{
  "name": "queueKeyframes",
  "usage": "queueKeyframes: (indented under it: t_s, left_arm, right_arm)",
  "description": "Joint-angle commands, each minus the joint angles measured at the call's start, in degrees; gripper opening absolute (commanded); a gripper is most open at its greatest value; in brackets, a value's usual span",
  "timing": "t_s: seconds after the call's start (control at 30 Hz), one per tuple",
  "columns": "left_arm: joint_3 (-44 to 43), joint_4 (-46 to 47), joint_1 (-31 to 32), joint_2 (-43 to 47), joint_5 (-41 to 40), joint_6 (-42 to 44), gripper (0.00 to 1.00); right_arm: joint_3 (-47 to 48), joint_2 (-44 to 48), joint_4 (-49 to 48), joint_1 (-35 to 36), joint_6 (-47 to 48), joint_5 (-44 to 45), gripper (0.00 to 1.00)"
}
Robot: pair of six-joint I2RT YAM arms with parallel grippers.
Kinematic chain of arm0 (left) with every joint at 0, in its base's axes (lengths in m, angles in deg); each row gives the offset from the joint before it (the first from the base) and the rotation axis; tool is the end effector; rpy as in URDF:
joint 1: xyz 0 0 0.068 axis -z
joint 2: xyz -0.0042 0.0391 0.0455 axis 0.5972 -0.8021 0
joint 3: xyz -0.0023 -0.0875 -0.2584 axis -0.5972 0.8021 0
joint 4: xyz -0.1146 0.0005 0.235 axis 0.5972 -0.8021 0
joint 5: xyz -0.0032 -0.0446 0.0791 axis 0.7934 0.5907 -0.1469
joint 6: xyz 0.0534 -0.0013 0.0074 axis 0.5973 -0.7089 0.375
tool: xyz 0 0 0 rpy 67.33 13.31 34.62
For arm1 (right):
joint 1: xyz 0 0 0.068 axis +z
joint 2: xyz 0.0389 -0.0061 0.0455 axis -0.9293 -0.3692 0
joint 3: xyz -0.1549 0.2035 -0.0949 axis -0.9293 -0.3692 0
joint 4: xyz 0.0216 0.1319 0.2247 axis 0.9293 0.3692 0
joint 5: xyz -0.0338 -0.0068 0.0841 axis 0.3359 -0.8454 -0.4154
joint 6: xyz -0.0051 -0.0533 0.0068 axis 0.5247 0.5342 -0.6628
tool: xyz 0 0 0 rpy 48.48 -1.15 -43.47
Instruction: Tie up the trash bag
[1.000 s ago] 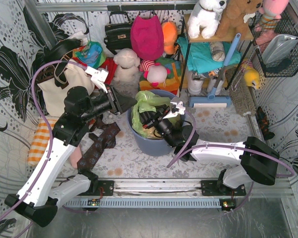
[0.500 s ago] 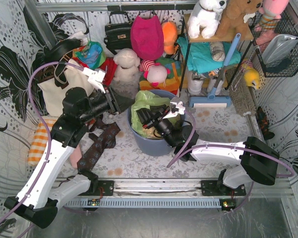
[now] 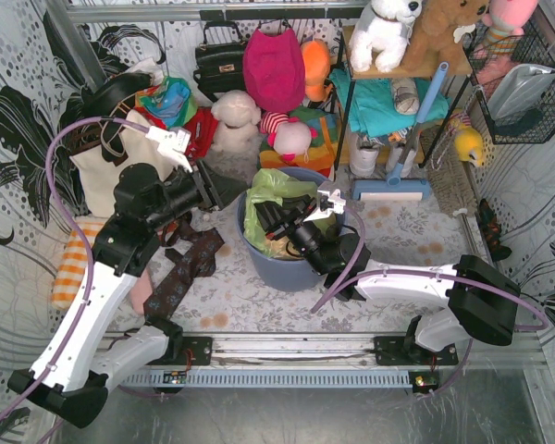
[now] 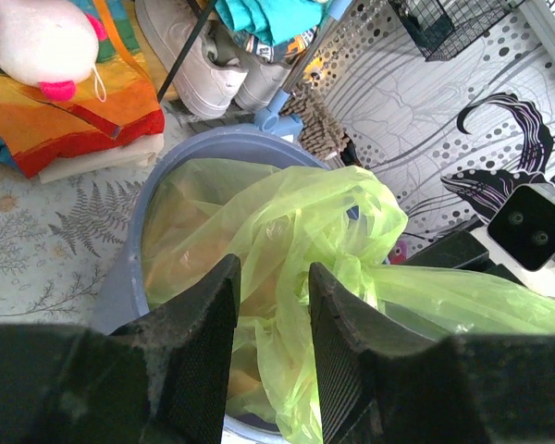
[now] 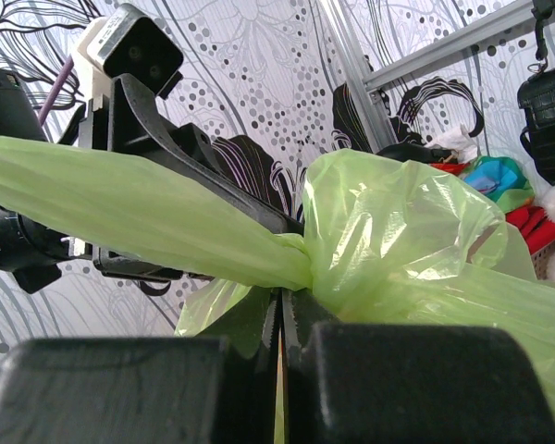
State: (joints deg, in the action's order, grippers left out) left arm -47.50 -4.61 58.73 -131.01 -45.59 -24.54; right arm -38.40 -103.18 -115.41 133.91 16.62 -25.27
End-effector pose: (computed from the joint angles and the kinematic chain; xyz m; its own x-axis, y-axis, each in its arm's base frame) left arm 0.1709 -0.0837 0.4292 -0.4373 -0.3196 -0.8406 0.5501 0.6444 -0.5311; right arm 0.1327 0.2656 0.3384 0.0032 0.7412 -0.6712 -0.8109 0.3947 0.4321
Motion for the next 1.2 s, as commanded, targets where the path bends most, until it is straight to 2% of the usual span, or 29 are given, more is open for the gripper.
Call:
queueKeyframes:
  t_s: [0.0, 0.53, 0.77, 0.87, 1.03, 1.17]
  left_arm:
    - [-0.5, 2.6, -0.5, -0.7, 2.9, -0.6, 0.44]
    - [1.6, 7.0, -0.6, -0.7, 8.6, -3.6, 0.46]
    - [3.1, 7.3, -0.6, -1.0, 8.7, -3.8, 0.42]
    - [3.7, 8.8, -0.6, -1.0, 9.5, -4.7, 0.34]
    - [3.6, 9.0, -0.8, -1.2, 9.6, -4.7, 0.01]
    - [3.5, 8.8, -0.8, -0.6, 8.1, -4.4, 0.0]
  right_arm:
    - [1.1, 0.3, -3.2, -0.1, -1.3, -1.2, 0.0]
    - [2.4, -0.6, -2.3, -0.2, -1.3, -1.4, 0.0]
    - [2.3, -0.3, -2.3, -0.2, -1.3, -1.6, 0.0]
    - [2.4, -0.3, -2.4, -0.1, -1.3, -1.6, 0.0]
    - [1.8, -0.1, -2.8, -0.1, -1.2, -1.5, 0.0]
    - [1.2, 0.4, -3.0, -0.1, -1.1, -1.1, 0.0]
